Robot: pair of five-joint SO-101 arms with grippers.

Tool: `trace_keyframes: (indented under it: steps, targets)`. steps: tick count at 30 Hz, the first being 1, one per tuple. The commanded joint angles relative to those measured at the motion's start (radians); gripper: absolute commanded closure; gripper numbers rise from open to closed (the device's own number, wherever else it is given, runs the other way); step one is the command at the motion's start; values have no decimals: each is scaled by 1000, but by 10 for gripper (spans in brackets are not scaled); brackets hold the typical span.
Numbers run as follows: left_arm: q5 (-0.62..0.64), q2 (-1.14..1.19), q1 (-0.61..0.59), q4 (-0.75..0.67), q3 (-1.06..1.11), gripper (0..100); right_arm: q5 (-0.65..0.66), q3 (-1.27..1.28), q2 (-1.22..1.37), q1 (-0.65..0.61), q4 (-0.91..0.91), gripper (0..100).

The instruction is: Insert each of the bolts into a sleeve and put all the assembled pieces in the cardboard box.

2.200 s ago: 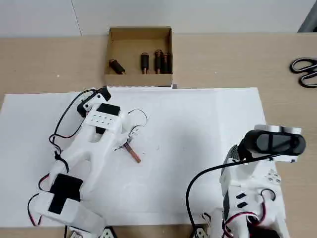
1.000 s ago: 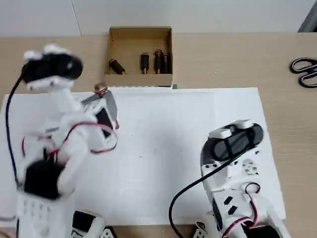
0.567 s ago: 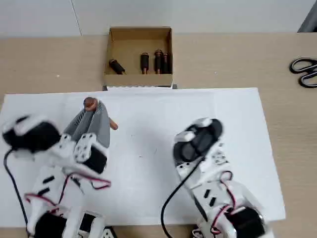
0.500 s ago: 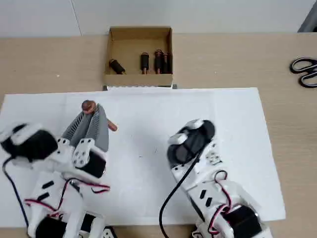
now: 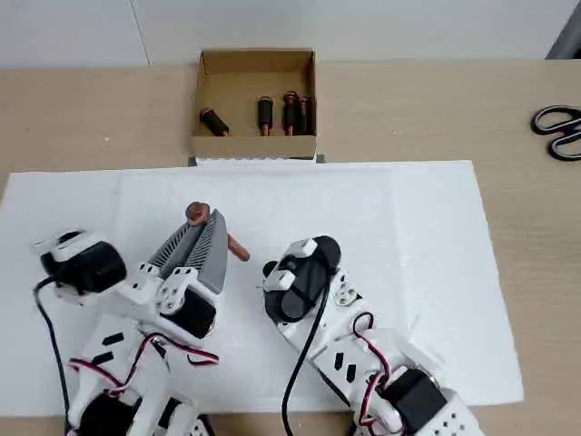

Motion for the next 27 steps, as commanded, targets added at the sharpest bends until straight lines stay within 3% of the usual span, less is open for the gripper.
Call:
trace_keyframes:
  steps: [1,7,19,27]
  targets:
    - [5,-8,26,-34,5,993,12,-6,-7,-25,-33,996]
    - [5,-8,117,-34,35,993,11,-6,-7,-61,-33,996]
    - [2,-5,118,-31,59,993,15,-14,-7,-59,-33,996]
    - [-66,-8,118,55,62,993,15,-48,-7,-58,-28,996]
